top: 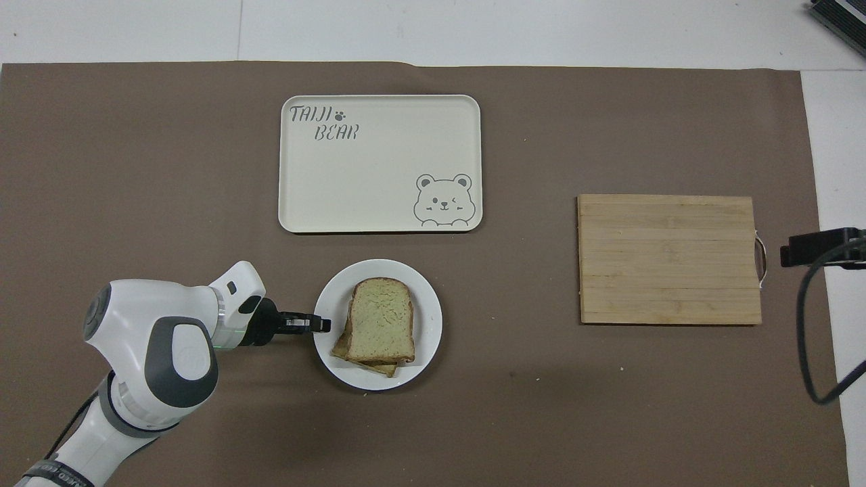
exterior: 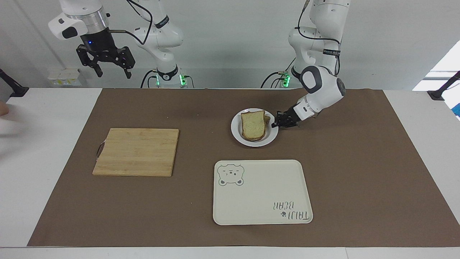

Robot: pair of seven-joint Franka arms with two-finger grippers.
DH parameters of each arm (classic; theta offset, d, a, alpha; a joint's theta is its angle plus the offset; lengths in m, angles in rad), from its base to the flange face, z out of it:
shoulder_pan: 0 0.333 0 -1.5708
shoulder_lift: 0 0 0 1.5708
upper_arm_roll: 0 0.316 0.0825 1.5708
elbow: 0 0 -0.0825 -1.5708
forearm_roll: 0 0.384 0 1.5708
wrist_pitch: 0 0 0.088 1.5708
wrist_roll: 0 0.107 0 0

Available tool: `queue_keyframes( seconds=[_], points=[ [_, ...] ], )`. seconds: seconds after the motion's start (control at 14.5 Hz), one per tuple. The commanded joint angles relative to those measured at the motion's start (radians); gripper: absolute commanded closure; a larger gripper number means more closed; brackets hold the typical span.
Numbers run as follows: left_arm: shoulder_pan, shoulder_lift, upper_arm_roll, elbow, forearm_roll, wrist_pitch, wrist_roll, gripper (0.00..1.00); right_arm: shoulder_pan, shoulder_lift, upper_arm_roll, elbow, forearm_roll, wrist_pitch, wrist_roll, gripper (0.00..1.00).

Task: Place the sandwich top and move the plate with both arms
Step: 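Grasp the white plate rim with the left gripper, then slide the plate with the left gripper onto the bear tray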

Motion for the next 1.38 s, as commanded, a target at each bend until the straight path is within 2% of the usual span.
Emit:
queue_keyframes(
  seconds=[0.0,0.14,0.48,0.69,0.9,1.11,1.31],
  points=[
    [0.075,0.029,0.002,0.047,-0.029,-0.072,0.044,1.00,-0.005,-0.021,-0.002,-0.037,0.020,-0.002,-0.024,0.00],
    [0.110,0.026,0.002,0.052,-0.109,-0.133,0.120,1.00,-0.004,-0.021,-0.002,-0.040,0.020,0.004,-0.023,0.00],
    [0.171,0.025,0.002,0.067,-0.214,-0.230,0.205,1.00,-0.002,-0.016,0.000,-0.034,0.022,0.015,-0.020,0.00],
    [0.225,0.031,0.002,0.104,-0.233,-0.328,0.231,1.00,-0.001,-0.015,0.009,-0.031,0.022,0.020,-0.021,0.00],
    [0.234,0.037,0.002,0.124,-0.259,-0.345,0.243,1.00,-0.001,-0.015,0.009,-0.031,0.026,0.012,-0.021,0.00],
    [0.245,0.078,0.003,0.212,-0.261,-0.369,0.236,1.00,-0.002,-0.015,0.003,-0.031,0.025,0.014,-0.020,0.00],
    [0.254,0.153,0.000,0.340,-0.255,-0.399,0.220,1.00,-0.004,-0.015,0.000,-0.031,0.026,0.012,-0.020,0.00]
  ],
)
